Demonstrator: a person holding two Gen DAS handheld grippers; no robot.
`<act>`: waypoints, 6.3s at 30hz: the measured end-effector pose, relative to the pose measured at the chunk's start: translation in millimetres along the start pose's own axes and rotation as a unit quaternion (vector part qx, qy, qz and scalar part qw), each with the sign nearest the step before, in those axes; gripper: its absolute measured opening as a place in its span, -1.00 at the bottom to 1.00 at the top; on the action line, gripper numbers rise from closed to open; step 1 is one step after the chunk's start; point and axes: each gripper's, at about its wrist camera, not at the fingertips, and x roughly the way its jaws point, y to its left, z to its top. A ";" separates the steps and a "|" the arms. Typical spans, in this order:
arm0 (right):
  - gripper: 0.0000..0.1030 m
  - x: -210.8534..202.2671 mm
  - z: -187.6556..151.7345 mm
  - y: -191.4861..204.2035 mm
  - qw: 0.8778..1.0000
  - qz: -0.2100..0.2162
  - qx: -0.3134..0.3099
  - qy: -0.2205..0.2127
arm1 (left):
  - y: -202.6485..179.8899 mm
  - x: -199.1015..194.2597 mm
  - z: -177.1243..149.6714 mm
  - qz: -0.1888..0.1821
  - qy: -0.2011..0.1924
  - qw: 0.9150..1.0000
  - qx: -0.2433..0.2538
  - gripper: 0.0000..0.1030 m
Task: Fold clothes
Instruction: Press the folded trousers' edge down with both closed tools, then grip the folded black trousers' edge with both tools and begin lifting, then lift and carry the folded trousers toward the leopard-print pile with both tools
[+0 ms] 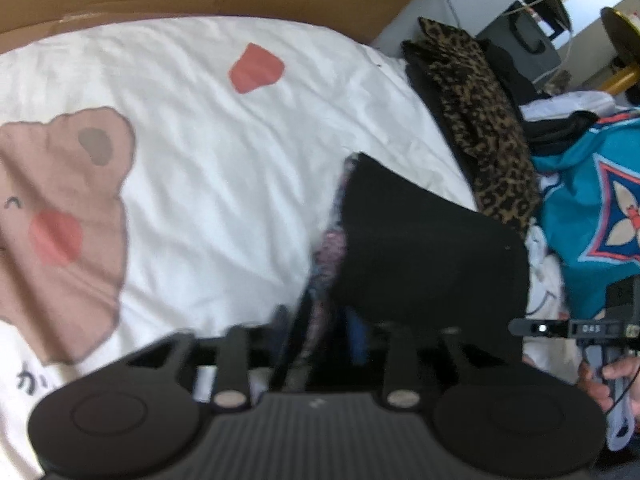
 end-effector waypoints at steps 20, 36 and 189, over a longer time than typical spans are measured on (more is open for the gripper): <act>-0.18 -2.4 1.4 7.8 0.999 0.026 -0.001 0.019 | 23.6 -2.1 12.7 -0.100 0.000 0.992 -0.078 0.39; -0.79 9.0 -6.4 10.5 0.998 0.060 0.011 0.031 | 14.3 21.2 9.2 -0.092 0.031 0.995 -0.017 -0.03; -0.88 -371.1 56.0 184.0 0.935 -0.071 -0.228 -0.264 | -319.6 -202.9 23.9 -0.039 -0.206 0.977 0.041 -0.42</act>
